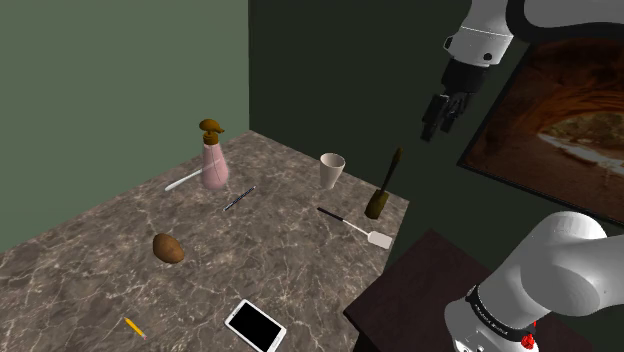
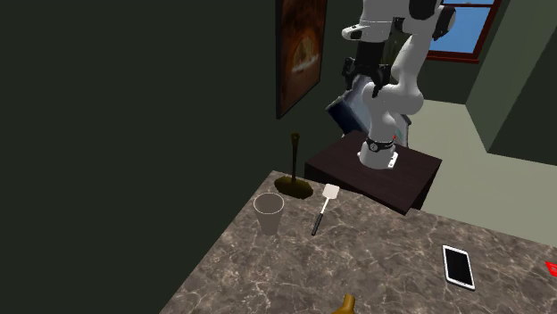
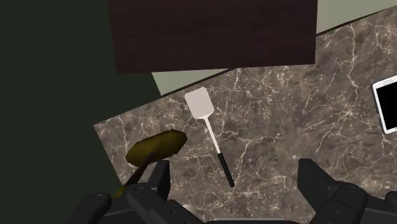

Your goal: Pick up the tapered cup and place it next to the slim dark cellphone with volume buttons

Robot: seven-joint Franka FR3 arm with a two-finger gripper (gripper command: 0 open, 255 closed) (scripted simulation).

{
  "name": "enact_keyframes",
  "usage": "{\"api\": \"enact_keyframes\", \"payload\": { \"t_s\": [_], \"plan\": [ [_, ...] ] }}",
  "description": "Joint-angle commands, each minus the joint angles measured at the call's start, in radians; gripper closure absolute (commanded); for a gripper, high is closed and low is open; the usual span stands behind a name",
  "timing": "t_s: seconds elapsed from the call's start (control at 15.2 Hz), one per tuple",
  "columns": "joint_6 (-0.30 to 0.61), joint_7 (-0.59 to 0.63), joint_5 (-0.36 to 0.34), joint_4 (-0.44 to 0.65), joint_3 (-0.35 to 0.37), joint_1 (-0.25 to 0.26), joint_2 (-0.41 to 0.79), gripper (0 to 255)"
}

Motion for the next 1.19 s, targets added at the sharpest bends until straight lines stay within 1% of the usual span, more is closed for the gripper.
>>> {"api": "enact_keyframes", "payload": {
  "t_s": [0.0, 0.26, 0.53, 0.79, 1.12],
  "plan": [
    [0.0, 0.0, 0.0, 0.0, 0.0, 0.0, 0.0, 0],
    [0.138, 0.006, -0.013, -0.032, 0.006, -0.005, 0.098, 0],
    [0.271, 0.015, -0.029, -0.041, 0.011, -0.012, 0.213, 0],
    [0.394, 0.028, -0.048, -0.026, 0.016, -0.02, 0.343, 0],
    [0.529, 0.049, -0.079, 0.025, 0.021, -0.031, 0.519, 0]
  ]
}}
